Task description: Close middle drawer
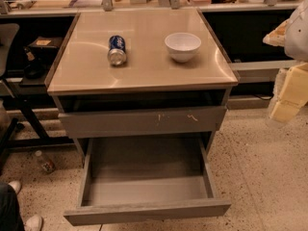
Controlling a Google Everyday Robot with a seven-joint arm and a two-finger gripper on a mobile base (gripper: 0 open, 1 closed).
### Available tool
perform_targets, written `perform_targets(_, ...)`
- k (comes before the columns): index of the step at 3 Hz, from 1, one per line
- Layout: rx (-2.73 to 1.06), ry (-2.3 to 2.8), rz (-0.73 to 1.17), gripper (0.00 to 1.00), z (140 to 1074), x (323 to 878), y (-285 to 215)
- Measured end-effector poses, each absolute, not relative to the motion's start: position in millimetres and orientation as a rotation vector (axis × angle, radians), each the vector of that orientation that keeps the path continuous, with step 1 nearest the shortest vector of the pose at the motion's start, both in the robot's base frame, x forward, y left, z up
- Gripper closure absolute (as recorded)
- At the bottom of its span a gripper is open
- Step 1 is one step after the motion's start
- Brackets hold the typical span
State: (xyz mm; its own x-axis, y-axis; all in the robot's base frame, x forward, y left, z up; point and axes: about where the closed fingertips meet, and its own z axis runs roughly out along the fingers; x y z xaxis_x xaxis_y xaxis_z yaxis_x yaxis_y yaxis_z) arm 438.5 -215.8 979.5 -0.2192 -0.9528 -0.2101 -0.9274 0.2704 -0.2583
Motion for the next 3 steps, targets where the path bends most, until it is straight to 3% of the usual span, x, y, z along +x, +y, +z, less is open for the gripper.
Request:
perform_targets(1, -1.718, 2.222, -0.11, 0.0, 979.5, 438.5, -215.8)
perform_targets(3, -1.718, 2.222, -0.11, 0.42, 979.5, 438.5, -215.8)
